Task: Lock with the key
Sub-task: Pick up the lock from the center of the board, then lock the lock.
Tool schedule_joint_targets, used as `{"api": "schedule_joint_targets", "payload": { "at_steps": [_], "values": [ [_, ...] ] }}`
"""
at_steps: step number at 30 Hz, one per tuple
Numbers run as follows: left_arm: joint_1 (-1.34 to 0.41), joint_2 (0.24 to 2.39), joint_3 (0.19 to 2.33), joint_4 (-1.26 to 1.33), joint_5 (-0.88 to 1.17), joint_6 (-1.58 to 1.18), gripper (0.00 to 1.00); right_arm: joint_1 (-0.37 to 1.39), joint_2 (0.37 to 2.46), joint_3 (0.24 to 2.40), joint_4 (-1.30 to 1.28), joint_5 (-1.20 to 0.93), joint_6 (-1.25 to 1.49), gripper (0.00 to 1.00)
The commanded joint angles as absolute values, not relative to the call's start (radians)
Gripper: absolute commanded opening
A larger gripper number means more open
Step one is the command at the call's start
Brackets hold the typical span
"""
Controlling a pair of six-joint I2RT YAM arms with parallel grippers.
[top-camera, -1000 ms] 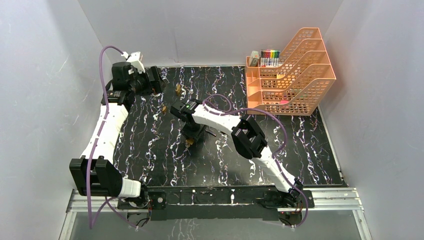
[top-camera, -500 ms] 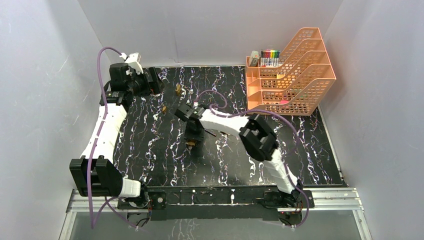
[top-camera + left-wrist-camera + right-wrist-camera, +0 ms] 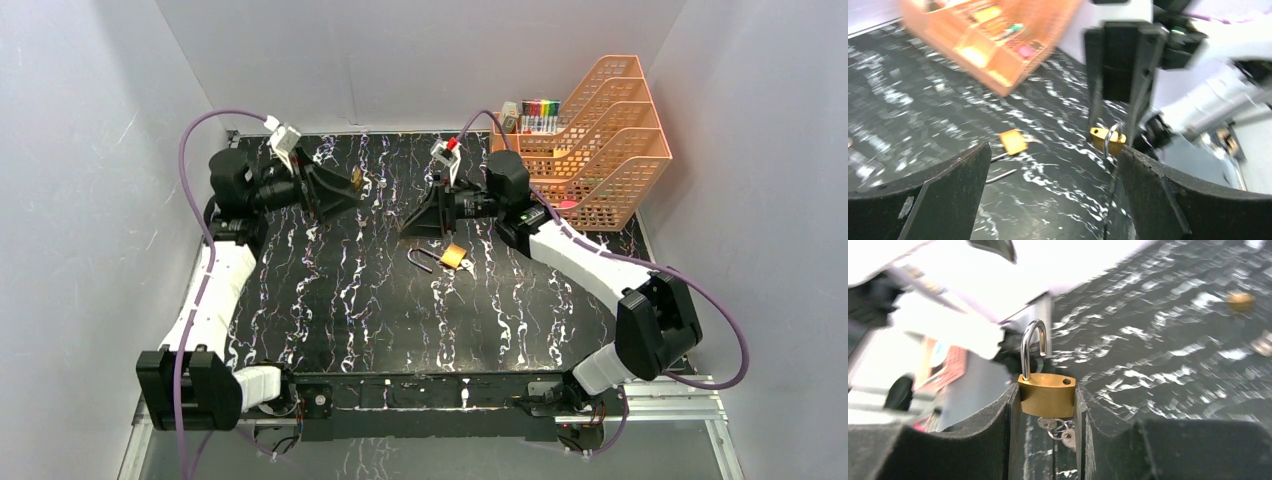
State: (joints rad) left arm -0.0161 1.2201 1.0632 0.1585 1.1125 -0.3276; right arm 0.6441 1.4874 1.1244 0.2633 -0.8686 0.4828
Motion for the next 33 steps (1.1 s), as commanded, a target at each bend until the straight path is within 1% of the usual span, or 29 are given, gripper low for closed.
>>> {"api": "schedule_joint_targets", "payload": {
  "at_steps": [1, 3, 6, 8, 9, 13, 16, 23, 25, 27, 28, 31, 32, 33],
  "values": [
    [-0.057, 1.102, 0.973, 0.640, 1.506, -0.572, 0.98, 0.650, 1.518, 1.039, 0.956, -1.351, 0.855, 0.00],
    [-0.076, 1.107, 0.997, 0.593, 1.522, -0.558, 0.96, 0.650, 1.572, 1.030, 1.248, -1.383, 1.104, 0.00],
    [-0.110, 1.151, 1.051, 0.503, 1.525, -0.532, 0.83, 0.650, 1.667, 1.060, 1.629, -1.398, 1.453, 0.00],
    [-0.149, 1.190, 1.087, 0.431, 1.532, -0.499, 0.77, 0.650, 1.732, 1.106, 1.798, -1.401, 1.624, 0.00],
    [-0.167, 1.205, 1.104, 0.397, 1.537, -0.479, 0.74, 0.650, 1.751, 1.126, 1.827, -1.402, 1.671, 0.00],
    [-0.199, 1.248, 1.165, 0.206, 1.519, -0.351, 0.69, 0.650, 1.765, 1.170, 1.809, -1.410, 1.678, 0.00],
    [-0.209, 1.274, 1.216, 0.038, 1.501, -0.233, 0.64, 0.649, 1.758, 1.196, 1.739, -1.408, 1.637, 0.00],
    [-0.233, 1.290, 1.229, -0.028, 1.482, -0.197, 0.53, 0.648, 1.739, 1.243, 1.558, -1.404, 1.510, 0.00],
    [-0.240, 1.287, 1.229, -0.032, 1.482, -0.191, 0.47, 0.648, 1.741, 1.256, 1.524, -1.403, 1.485, 0.00],
    [-0.251, 1.286, 1.229, -0.032, 1.480, -0.191, 0.37, 0.649, 1.750, 1.269, 1.505, -1.401, 1.475, 0.00],
    [-0.257, 1.287, 1.229, -0.032, 1.481, -0.191, 0.36, 0.648, 1.755, 1.277, 1.501, -1.401, 1.475, 0.00],
    [-0.267, 1.288, 1.230, -0.032, 1.494, -0.195, 0.39, 0.647, 1.769, 1.303, 1.495, -1.399, 1.480, 0.00],
    [-0.270, 1.287, 1.229, -0.033, 1.497, -0.194, 0.43, 0.646, 1.772, 1.309, 1.493, -1.399, 1.479, 0.00],
    [-0.270, 1.283, 1.229, -0.034, 1.498, -0.193, 0.50, 0.647, 1.775, 1.315, 1.491, -1.397, 1.480, 0.00]
  ]
}}
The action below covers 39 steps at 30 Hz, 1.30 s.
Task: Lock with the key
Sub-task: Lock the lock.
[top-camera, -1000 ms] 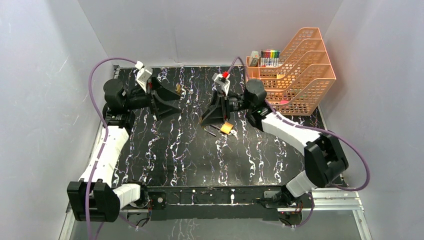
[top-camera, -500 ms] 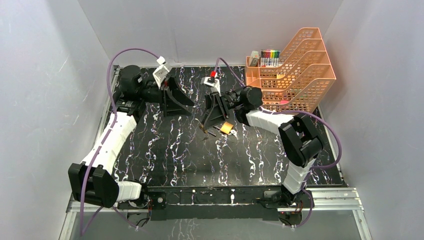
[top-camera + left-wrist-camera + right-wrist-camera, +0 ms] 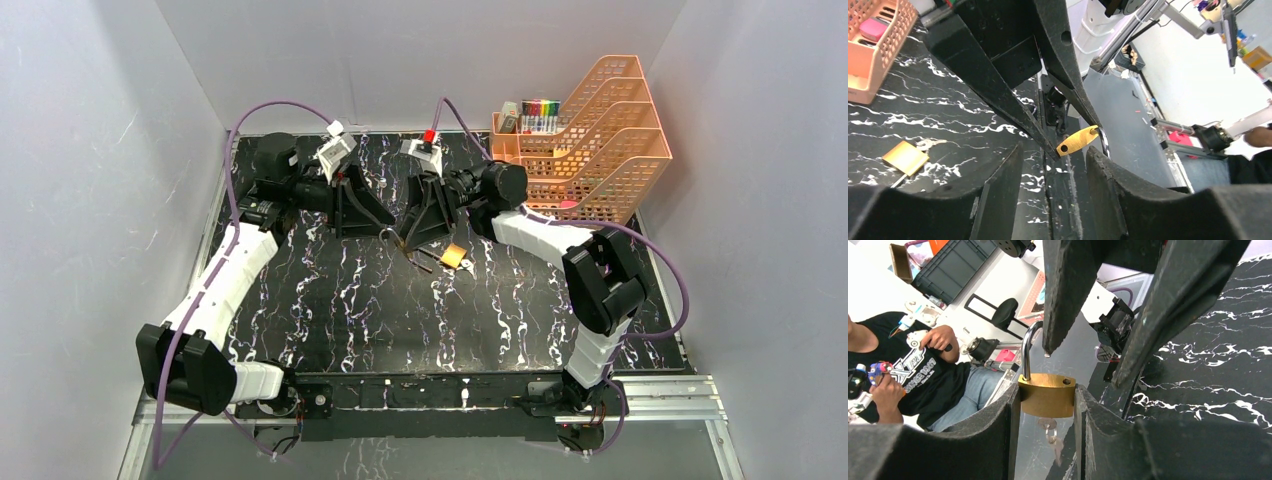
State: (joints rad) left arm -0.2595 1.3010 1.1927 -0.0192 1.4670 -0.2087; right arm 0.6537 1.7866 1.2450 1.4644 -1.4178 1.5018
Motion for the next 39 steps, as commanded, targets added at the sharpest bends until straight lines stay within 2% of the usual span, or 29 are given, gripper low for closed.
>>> {"api": "schedule_joint_targets", "payload": {
  "at_steps": [1, 3, 5, 8, 11, 21, 27, 34, 37, 39],
  "values": [
    [-0.271, 1.280, 1.227, -0.034, 1.498, -0.193, 0.58, 0.646, 1.777, 1.318, 1.490, -1.397, 1.479, 0.00],
    [-0.271, 1.268, 1.231, -0.058, 1.483, -0.173, 0.75, 0.643, 1.781, 1.326, 1.490, -1.400, 1.483, 0.00],
    [-0.270, 1.265, 1.286, -0.258, 1.432, -0.005, 0.86, 0.640, 1.777, 1.327, 1.494, -1.406, 1.488, 0.00],
    [-0.270, 1.282, 1.374, -0.485, 1.331, 0.180, 0.92, 0.626, 1.756, 1.313, 1.495, -1.408, 1.486, 0.00],
    [-0.270, 1.309, 1.440, -0.622, 1.319, 0.284, 0.93, 0.609, 1.734, 1.292, 1.481, -1.405, 1.467, 0.00],
    [-0.269, 1.320, 1.440, -0.627, 1.436, 0.293, 0.95, 0.601, 1.707, 1.286, 1.277, -1.398, 1.303, 0.00],
    [-0.273, 1.318, 1.425, -0.537, 1.493, 0.216, 0.96, 0.601, 1.716, 1.297, 1.186, -1.392, 1.237, 0.00],
    [-0.348, 1.345, 1.424, -0.440, 1.352, 0.084, 0.95, 0.601, 1.694, 1.316, 0.919, -1.374, 1.021, 0.00],
    [-0.383, 1.370, 1.417, -0.442, 1.290, 0.075, 0.86, 0.601, 1.686, 1.330, 0.854, -1.369, 0.971, 0.00],
    [-0.402, 1.385, 1.420, -0.456, 1.262, 0.087, 0.70, 0.601, 1.683, 1.335, 0.833, -1.369, 0.957, 0.00]
  ]
}}
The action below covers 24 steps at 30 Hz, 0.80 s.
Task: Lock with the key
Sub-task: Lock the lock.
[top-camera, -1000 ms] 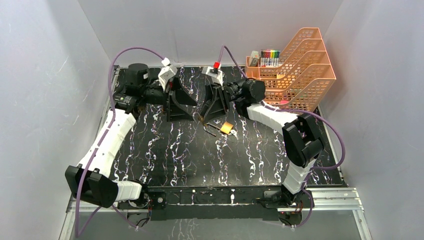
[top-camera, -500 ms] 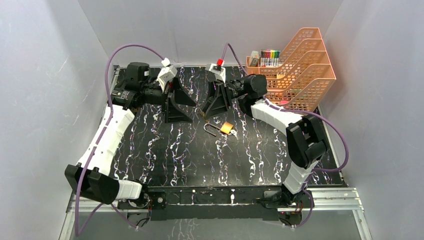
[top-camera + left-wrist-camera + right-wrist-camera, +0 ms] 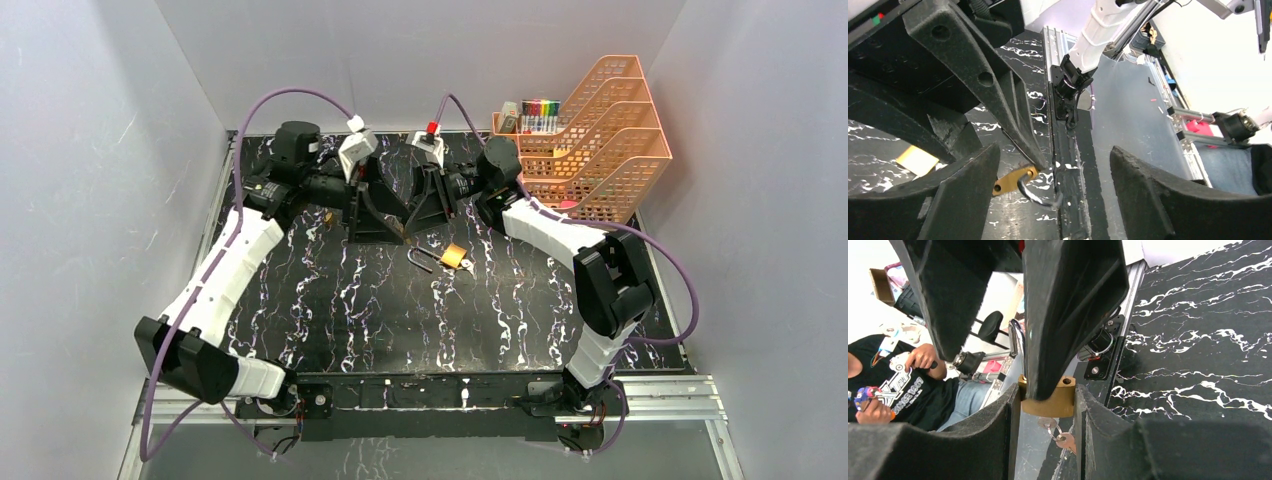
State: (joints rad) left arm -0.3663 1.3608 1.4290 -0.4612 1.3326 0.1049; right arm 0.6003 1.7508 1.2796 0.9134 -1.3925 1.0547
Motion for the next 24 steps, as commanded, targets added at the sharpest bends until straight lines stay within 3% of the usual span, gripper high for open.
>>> {"api": "schedule_joint_targets", "payload": {
  "at_steps": [1, 5, 12, 16, 24],
  "values": [
    [-0.409, 1.394, 1.427, -0.480, 1.246, 0.106, 0.61, 0.601, 1.681, 1.336, 0.824, -1.370, 0.951, 0.00],
    [-0.414, 1.414, 1.469, -0.615, 1.163, 0.202, 0.57, 0.600, 1.665, 1.338, 0.796, -1.374, 0.927, 0.00],
    [-0.409, 1.392, 1.525, -0.738, 1.092, 0.307, 0.75, 0.598, 1.627, 1.341, 0.676, -1.373, 0.827, 0.00],
    [-0.370, 1.379, 1.536, -0.767, 1.115, 0.342, 0.77, 0.595, 1.608, 1.338, 0.645, -1.378, 0.802, 0.00],
    [-0.287, 1.372, 1.519, -0.741, 1.224, 0.348, 0.45, 0.593, 1.576, 1.336, 0.596, -1.382, 0.761, 0.00]
  ]
}}
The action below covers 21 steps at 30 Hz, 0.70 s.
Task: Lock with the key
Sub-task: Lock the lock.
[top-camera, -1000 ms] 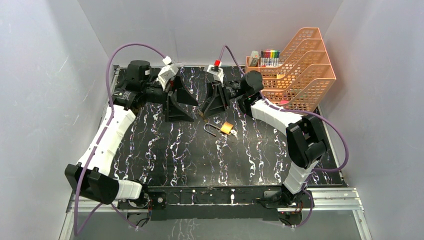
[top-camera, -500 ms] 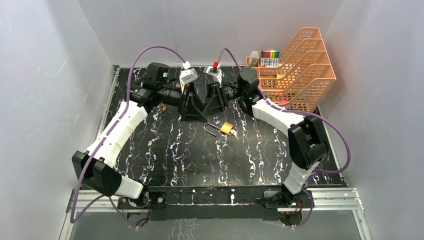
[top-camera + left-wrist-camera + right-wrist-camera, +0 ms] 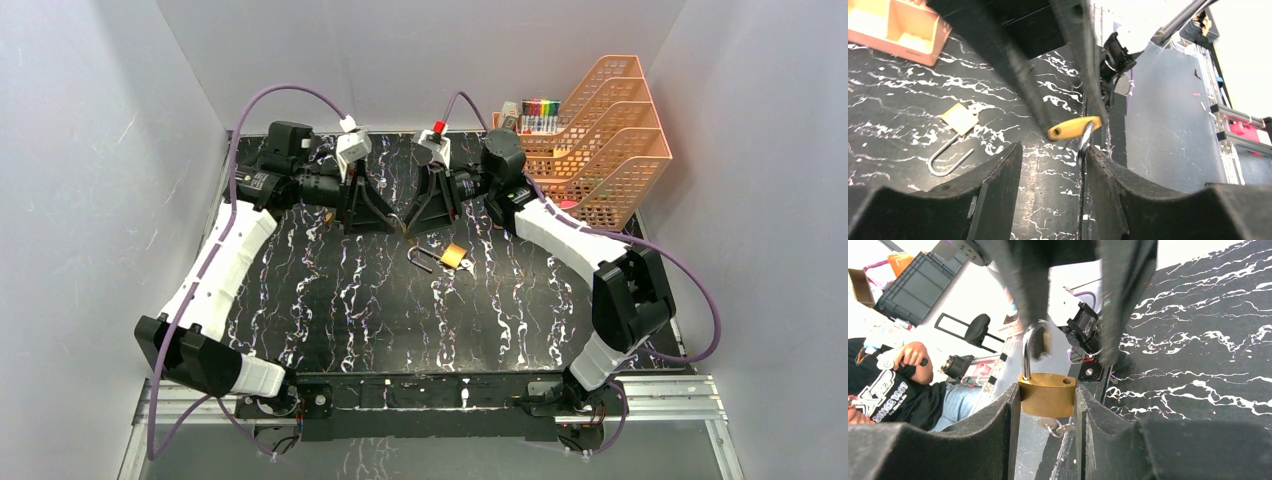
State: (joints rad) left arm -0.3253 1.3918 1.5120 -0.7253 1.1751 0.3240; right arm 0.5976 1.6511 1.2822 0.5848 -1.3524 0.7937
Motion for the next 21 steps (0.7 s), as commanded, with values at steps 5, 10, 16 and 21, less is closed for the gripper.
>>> {"api": "schedule_joint_targets", "payload": {
  "at_steps": [5, 10, 16, 21],
  "values": [
    [-0.274, 1.372, 1.518, -0.694, 1.267, 0.318, 0.41, 0.593, 1.576, 1.330, 0.591, -1.381, 0.755, 0.00],
    [-0.274, 1.353, 1.511, -0.644, 1.354, 0.302, 0.74, 0.593, 1.585, 1.336, 0.592, -1.383, 0.756, 0.00],
    [-0.274, 1.314, 1.491, -0.597, 1.441, 0.310, 0.74, 0.593, 1.594, 1.342, 0.599, -1.384, 0.765, 0.00],
    [-0.274, 1.322, 1.484, -0.595, 1.466, 0.308, 0.63, 0.593, 1.599, 1.342, 0.611, -1.382, 0.776, 0.00]
  ]
}}
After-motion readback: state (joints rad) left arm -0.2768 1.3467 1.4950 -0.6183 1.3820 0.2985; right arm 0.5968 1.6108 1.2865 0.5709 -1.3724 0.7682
